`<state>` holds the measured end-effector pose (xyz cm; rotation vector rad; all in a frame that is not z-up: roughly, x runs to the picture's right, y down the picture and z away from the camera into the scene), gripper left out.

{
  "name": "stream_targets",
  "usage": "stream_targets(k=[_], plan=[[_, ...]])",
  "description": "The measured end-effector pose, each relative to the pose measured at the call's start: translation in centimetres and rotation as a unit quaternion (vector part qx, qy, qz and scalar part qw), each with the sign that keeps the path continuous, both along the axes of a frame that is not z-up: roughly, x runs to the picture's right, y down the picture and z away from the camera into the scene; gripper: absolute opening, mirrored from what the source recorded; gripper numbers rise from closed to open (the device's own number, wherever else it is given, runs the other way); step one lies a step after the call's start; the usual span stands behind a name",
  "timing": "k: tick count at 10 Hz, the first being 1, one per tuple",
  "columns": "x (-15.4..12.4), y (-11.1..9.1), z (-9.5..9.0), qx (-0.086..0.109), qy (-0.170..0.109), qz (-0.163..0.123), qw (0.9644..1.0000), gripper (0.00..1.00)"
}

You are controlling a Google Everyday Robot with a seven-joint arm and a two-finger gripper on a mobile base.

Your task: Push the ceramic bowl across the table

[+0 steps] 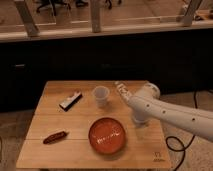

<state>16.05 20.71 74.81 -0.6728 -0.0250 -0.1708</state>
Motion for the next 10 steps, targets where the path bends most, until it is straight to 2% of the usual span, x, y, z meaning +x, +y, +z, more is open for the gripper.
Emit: stream_targets(k=[8, 10], plan=[[-1.9, 1.7, 1.9, -0.012, 0.001, -0.006, 0.9999, 0.80], [-3.4, 2.1, 2.4, -0.016, -0.003, -0.007, 0.9998, 0.80]])
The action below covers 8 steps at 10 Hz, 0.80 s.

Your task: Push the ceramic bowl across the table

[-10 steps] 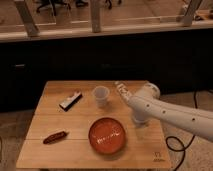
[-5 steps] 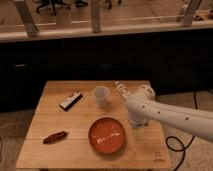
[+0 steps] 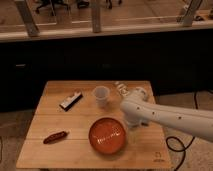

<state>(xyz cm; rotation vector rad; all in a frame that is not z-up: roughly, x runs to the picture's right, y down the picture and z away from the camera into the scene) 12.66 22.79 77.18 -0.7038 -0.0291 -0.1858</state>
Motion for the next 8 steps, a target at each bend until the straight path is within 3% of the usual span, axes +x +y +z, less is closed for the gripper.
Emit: stream_targets(k=[8], plan=[[-2.0, 0.8, 1.6, -0.009, -0.005, -0.012, 0.9999, 0.80]])
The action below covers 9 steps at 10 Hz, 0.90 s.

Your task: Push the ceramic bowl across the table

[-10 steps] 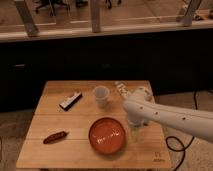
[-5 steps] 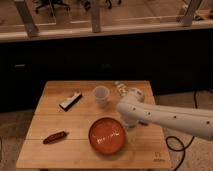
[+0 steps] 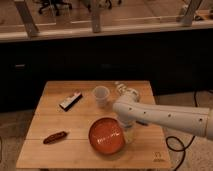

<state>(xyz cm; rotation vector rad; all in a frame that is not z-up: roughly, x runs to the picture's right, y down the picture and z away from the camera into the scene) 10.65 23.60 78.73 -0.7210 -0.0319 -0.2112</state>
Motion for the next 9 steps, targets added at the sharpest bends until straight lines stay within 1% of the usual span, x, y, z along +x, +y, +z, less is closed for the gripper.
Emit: stream_targets(k=[2, 4, 6, 9], plan=[[0.0, 0.2, 0.4, -0.002, 0.001, -0.002, 1.0000, 0.80], [-0.6, 0.2, 0.6, -0.004, -0.004, -0.007, 1.0000, 0.80], [-0.6, 0.4, 0.7, -0.007, -0.005, -0.009, 0.9999, 0.80], [-1.3, 0.4, 0.9, -0.010, -0.009, -0.017, 0.9998, 0.80]])
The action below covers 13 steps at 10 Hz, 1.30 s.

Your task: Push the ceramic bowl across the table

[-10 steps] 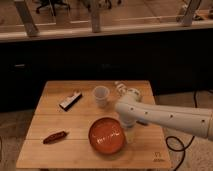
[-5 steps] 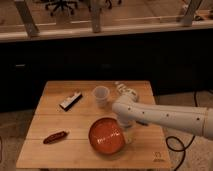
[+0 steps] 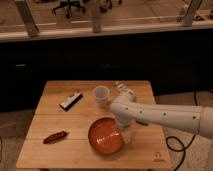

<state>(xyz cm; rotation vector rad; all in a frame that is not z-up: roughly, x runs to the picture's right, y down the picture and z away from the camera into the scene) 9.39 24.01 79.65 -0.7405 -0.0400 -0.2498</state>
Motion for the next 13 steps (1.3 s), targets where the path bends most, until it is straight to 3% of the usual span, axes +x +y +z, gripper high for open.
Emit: stream_targets(k=[13], plan=[[-0.08, -0.04, 0.67, -0.014, -0.013, -0.021, 0.9996, 0.80]])
